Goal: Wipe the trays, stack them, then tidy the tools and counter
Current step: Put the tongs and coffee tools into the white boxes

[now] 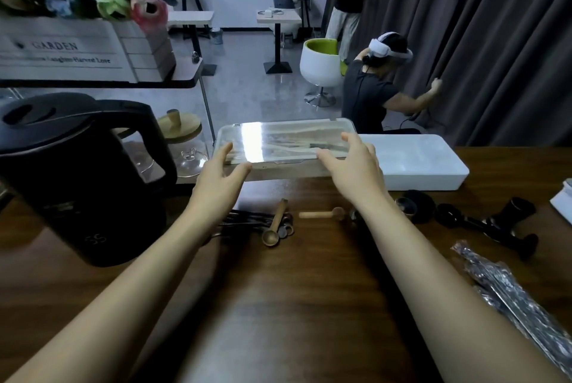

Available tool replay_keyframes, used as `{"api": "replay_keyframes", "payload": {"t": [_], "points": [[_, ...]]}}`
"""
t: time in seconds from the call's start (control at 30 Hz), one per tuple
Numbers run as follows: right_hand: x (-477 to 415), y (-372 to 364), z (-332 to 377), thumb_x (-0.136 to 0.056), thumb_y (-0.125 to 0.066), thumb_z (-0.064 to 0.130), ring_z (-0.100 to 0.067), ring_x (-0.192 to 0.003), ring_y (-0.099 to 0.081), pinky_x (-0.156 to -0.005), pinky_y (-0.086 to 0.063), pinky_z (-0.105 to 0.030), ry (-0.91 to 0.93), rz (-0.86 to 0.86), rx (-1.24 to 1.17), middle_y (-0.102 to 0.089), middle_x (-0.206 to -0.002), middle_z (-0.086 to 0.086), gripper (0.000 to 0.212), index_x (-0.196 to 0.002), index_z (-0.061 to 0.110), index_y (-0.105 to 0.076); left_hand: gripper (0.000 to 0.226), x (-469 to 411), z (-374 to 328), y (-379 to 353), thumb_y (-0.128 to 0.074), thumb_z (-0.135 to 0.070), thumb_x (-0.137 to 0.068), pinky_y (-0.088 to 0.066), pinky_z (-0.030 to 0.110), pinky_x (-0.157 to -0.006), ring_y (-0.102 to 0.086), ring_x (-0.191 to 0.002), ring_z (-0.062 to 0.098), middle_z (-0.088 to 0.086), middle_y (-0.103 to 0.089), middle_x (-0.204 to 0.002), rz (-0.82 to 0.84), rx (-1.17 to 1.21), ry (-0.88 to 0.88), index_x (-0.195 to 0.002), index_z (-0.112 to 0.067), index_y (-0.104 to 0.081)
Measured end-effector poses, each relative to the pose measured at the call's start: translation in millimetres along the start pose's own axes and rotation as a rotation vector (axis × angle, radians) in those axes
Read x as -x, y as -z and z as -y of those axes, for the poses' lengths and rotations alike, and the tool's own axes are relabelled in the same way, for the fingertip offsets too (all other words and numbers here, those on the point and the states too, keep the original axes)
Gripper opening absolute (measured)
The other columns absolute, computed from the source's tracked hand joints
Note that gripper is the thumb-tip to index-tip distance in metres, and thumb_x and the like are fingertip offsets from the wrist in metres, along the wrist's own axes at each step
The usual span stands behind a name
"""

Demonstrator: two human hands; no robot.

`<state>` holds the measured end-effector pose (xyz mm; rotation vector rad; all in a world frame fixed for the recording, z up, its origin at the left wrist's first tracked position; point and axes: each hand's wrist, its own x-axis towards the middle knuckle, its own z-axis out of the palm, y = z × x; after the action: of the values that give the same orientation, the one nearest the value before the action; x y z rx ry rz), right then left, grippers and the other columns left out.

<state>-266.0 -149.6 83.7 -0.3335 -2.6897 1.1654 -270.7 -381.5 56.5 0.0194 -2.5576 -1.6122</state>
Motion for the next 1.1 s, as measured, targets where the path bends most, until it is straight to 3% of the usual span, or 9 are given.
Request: {"api": "replay_keyframes", "payload": {"t": [0.23,0.43,0.63,0.8,0.97,1.1], "points": [[-22,-16,-11,-0.092,-0.061,0.057,-0.028,-0.123,-0.051,-0.087,-0.034,-0.031,-0.039,0.023,-0.006,-0.037,-0.147,-0.009,0.074,-0.152,0.025,-0.033,0.067,-26,10,-12,-0.062,-0.035,-0.096,-0.034,0.046,-0.119,-0.043,-0.142,0.017,-0.002,-0.042,-0.159,0.013,0.010,0.031,-0.157,-0.022,-0.037],[-36,-27,-19,-0.091,-0.063,0.056,-0.029,-0.125,-0.050,-0.090,-0.036,-0.031,-0.070,0.049,-0.025,-0.036,-0.148,-0.009,0.078,-0.154,0.023,-0.031,0.062,-35,16,-22,-0.057,-0.021,-0.100,-0.033,0.030,-0.113,-0.045,-0.139,0.017,0.004,-0.044,-0.156,0.041,-0.002,0.065,-0.158,-0.016,-0.035],[-44,-39,-24,-0.092,-0.064,0.055,-0.030,-0.130,-0.047,-0.104,-0.040,-0.038,-0.095,0.066,-0.031,-0.035,-0.148,-0.010,0.079,-0.156,0.023,-0.031,0.066,-40,23,-21,-0.057,-0.017,-0.099,-0.035,0.046,-0.119,-0.048,-0.139,0.027,0.009,-0.045,-0.156,0.088,-0.018,0.118,-0.159,-0.018,-0.032],[-48,-47,-33,-0.091,-0.064,0.057,-0.033,-0.133,-0.044,-0.110,-0.037,-0.042,-0.111,0.086,-0.037,-0.034,-0.149,-0.010,0.079,-0.156,0.025,-0.032,0.065,-42,29,-21,-0.058,-0.014,-0.097,-0.034,0.044,-0.119,-0.050,-0.135,0.025,0.010,-0.047,-0.152,0.099,-0.056,0.120,-0.158,-0.016,-0.034],[-49,-54,-38,-0.092,-0.063,0.057,-0.033,-0.133,-0.044,-0.107,-0.038,-0.041,-0.137,0.113,-0.030,-0.030,-0.153,-0.011,0.079,-0.157,0.025,-0.032,0.071,-40,30,-23,-0.053,-0.031,-0.080,-0.041,0.035,-0.105,-0.054,-0.122,0.021,0.008,-0.052,-0.141,0.100,-0.056,0.114,-0.149,-0.016,-0.048],[-51,-55,-41,-0.093,-0.062,0.056,-0.033,-0.131,-0.047,-0.107,-0.038,-0.040,-0.119,0.128,-0.020,-0.030,-0.153,-0.011,0.078,-0.157,0.024,-0.033,0.081,-41,39,-24,-0.050,-0.039,-0.077,-0.036,0.045,-0.117,-0.048,-0.136,0.020,0.006,-0.045,-0.151,0.092,-0.064,0.159,-0.157,-0.027,-0.037]]}}
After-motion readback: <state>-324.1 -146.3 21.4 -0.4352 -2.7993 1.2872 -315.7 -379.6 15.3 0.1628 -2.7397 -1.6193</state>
